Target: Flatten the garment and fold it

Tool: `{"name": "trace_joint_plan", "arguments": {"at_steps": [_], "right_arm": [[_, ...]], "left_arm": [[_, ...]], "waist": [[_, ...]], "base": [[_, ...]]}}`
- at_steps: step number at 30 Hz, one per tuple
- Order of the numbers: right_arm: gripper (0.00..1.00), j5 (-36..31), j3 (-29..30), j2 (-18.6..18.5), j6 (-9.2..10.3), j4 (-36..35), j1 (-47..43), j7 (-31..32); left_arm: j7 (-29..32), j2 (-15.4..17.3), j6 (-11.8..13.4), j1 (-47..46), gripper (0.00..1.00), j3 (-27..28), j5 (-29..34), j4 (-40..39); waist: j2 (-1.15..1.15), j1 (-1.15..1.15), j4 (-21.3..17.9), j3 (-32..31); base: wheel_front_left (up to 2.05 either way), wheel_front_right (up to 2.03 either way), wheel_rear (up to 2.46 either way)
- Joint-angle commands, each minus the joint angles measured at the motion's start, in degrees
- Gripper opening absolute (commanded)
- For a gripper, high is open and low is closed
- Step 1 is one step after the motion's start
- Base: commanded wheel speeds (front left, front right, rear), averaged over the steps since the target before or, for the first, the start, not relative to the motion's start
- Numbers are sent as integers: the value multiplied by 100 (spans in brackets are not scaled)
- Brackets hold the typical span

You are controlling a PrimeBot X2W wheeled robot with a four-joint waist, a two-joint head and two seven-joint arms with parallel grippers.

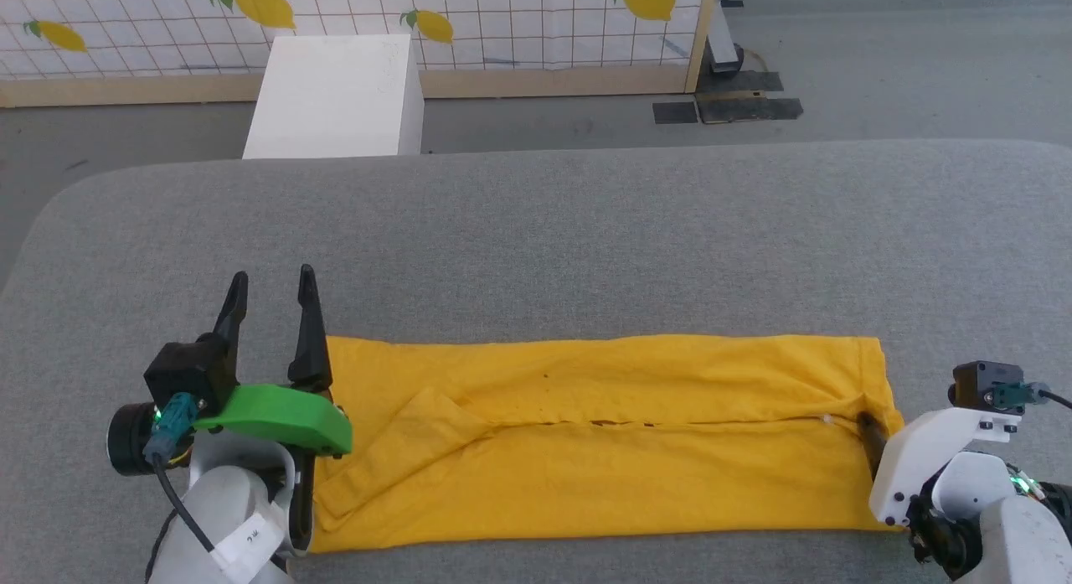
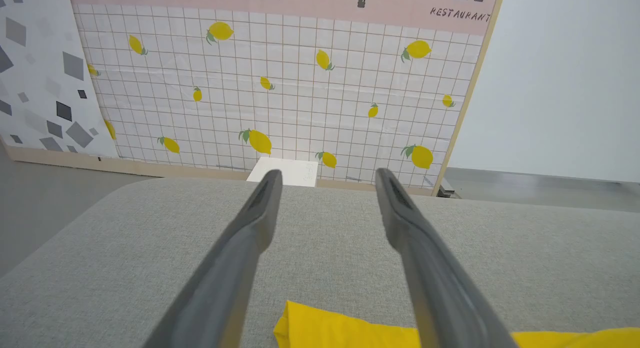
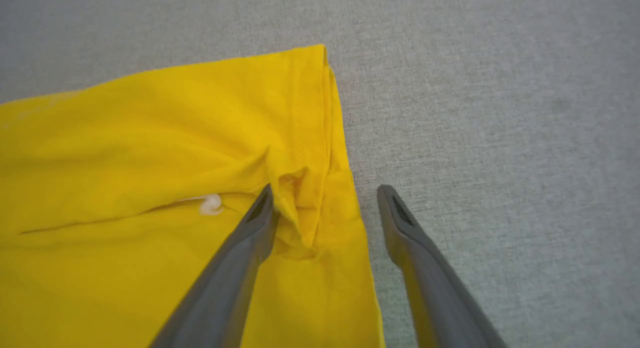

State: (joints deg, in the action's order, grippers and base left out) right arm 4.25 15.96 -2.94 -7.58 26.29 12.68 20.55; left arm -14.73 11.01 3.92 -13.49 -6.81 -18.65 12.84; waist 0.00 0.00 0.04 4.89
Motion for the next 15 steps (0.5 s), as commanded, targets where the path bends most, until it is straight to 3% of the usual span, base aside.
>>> {"name": "trace_joint_plan", "arguments": {"at_steps": [1,7,8,9,10,11,12,15], "right_arm": [[100,-14,52,5,9,117,151,125],[100,-4,-32,5,9,492,348,661],[93,-19,-38,5,9,534,359,785],[45,-45,-32,5,9,566,371,932],[35,-67,-48,5,9,575,383,1033],[10,-71,-50,5,9,551,398,1089],[0,-66,-50,5,9,527,407,1097],[0,-215,88,6,9,361,373,1034]], "left_arm": [[-26,-48,-60,-100,100,46,81,53],[-27,-174,-187,-70,100,195,209,202],[-27,-186,-210,-66,100,212,222,218],[-27,-202,-237,-64,100,235,232,238],[-27,-215,-256,-66,100,254,243,251],[-27,-235,-272,-65,100,278,257,262],[-27,-250,-277,-66,100,295,263,270],[-27,-331,-328,-92,100,392,342,318]], "waist": [[0,0,3,10],[0,0,17,31],[0,0,19,37],[0,0,19,43],[0,0,20,50],[0,0,21,58],[0,0,22,62],[0,0,29,84]], "base": [[0,0,0],[0,0,0],[0,0,0],[0,0,0],[0,0,0],[0,0,0],[0,0,0],[0,0,0]]}}
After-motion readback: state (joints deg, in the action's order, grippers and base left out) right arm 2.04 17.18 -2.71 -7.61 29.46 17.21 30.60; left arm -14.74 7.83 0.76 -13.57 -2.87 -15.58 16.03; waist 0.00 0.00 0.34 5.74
